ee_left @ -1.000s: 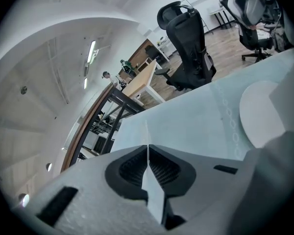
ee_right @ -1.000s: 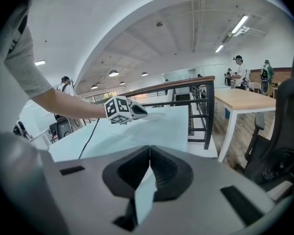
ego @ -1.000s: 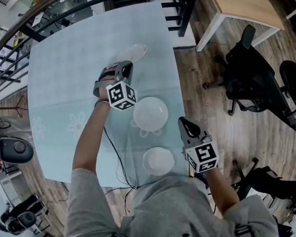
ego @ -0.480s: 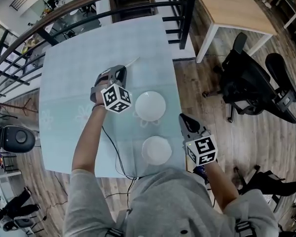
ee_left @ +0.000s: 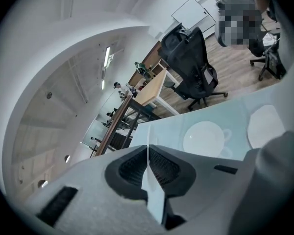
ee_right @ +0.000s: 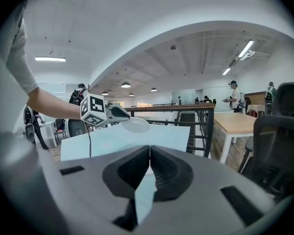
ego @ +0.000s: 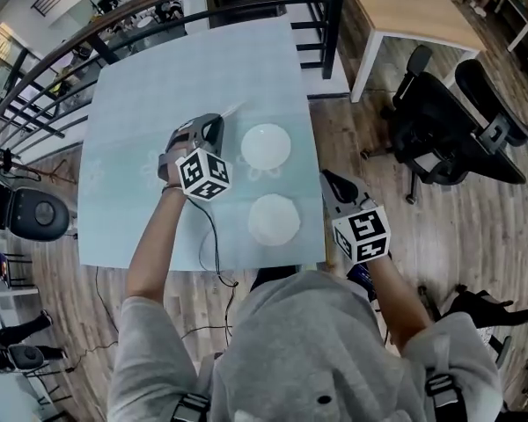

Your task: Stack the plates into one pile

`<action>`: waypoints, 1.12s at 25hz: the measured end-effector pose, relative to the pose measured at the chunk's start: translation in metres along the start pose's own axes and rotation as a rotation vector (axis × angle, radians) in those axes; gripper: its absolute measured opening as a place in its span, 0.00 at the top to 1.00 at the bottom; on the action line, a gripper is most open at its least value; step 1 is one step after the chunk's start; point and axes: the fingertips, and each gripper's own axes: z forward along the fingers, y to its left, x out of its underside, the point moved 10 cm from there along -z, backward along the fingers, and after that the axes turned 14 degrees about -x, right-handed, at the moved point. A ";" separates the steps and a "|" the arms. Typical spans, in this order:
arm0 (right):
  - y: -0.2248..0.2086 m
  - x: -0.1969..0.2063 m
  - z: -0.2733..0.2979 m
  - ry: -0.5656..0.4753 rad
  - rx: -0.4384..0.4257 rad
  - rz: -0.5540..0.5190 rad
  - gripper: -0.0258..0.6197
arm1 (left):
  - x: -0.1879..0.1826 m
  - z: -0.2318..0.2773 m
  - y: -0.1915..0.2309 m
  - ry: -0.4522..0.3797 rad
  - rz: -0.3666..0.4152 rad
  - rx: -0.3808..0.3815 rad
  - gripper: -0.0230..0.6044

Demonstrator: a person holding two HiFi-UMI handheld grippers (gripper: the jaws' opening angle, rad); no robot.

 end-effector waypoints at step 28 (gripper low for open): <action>0.074 0.036 -0.091 -0.016 0.027 -0.012 0.92 | -0.040 -0.179 -0.104 -0.037 -0.057 0.071 0.92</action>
